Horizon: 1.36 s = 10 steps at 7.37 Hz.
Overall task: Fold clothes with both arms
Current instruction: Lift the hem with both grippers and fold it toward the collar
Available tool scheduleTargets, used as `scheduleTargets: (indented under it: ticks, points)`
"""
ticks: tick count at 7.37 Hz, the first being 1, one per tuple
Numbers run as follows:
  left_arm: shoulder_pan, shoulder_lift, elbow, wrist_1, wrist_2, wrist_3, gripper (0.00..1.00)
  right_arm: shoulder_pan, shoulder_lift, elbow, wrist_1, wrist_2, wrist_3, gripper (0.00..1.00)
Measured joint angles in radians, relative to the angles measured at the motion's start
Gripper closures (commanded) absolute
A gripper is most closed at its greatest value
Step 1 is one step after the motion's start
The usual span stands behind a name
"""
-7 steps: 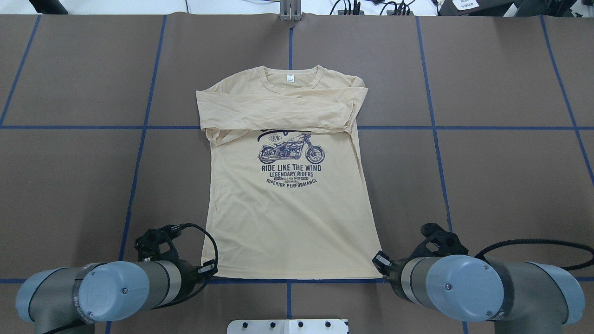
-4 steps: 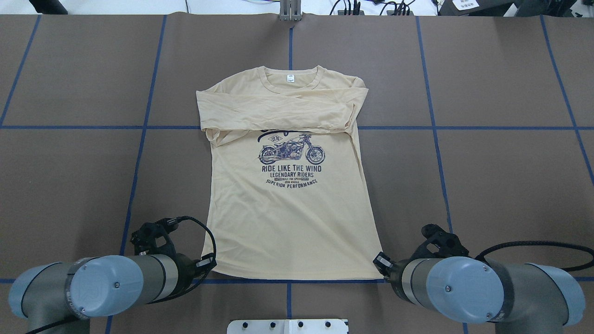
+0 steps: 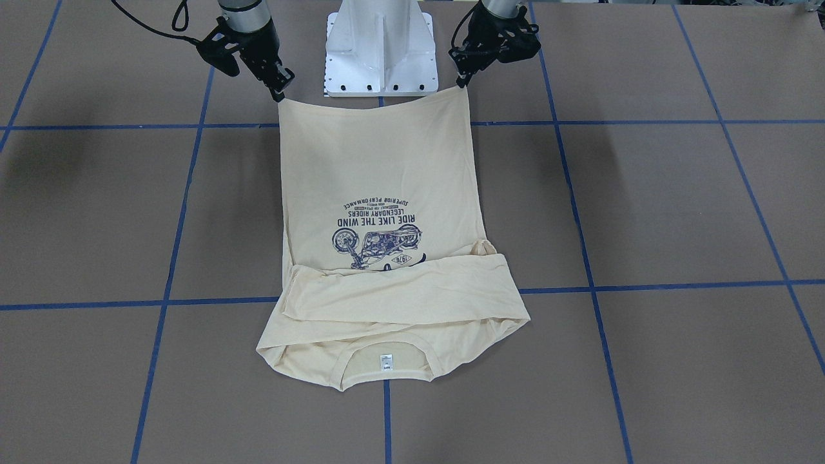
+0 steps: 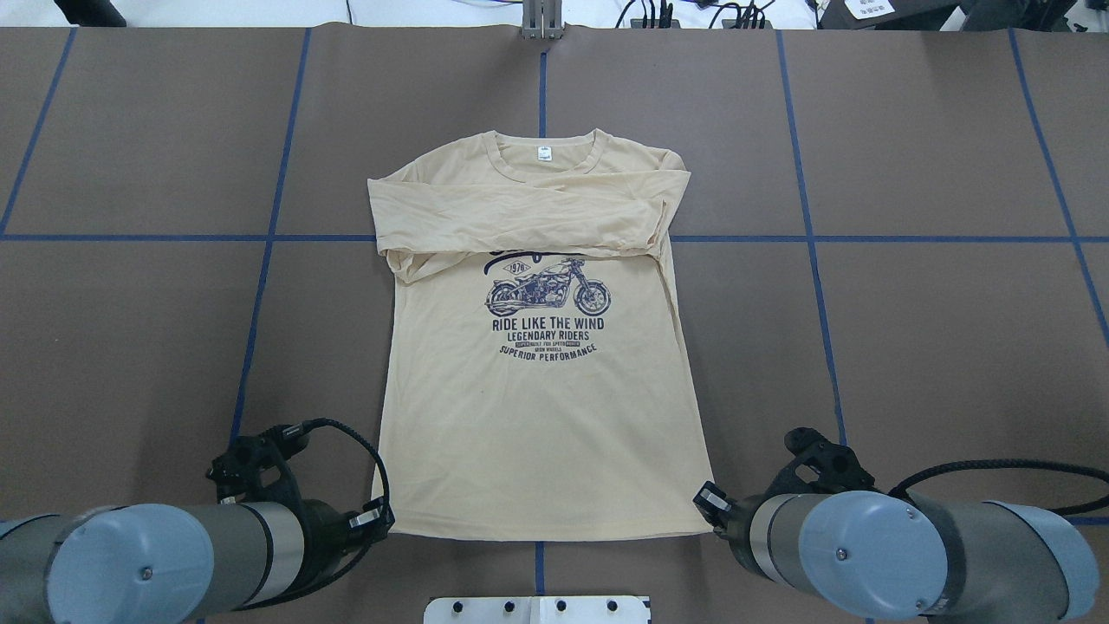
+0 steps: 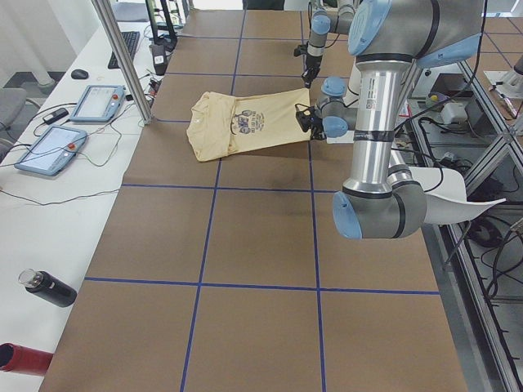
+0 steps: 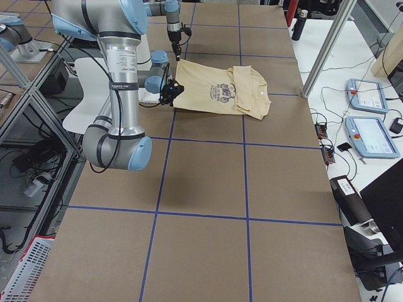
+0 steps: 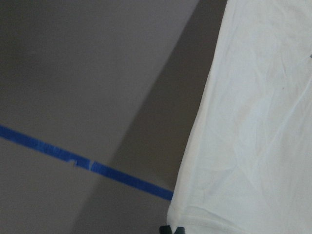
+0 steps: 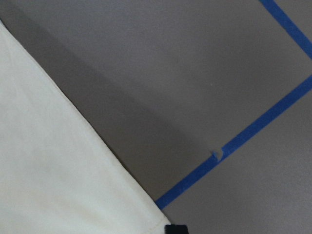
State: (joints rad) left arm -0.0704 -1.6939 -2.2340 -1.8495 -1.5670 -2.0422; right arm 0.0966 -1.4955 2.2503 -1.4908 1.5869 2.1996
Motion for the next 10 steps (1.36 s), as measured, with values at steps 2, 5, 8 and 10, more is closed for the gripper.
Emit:
scheduleTargets:
  ticks: [2,5,8,10]
  points:
    - [0.035,-0.002,-0.053,0.005,-0.001,-0.098,1.00,-0.012,-0.052,0.076,0.000,0.005,-0.001,1.00]
    - [-0.089,-0.048,-0.036,0.003,-0.023,0.063,1.00,0.143,0.080,-0.025,-0.003,0.063,-0.067,1.00]
    - [-0.452,-0.190,0.152,0.000,-0.222,0.315,1.00,0.522,0.313,-0.293,-0.004,0.324,-0.332,1.00]
    - [-0.594,-0.233,0.289,-0.016,-0.250,0.456,1.00,0.693,0.438,-0.488,-0.004,0.405,-0.498,1.00]
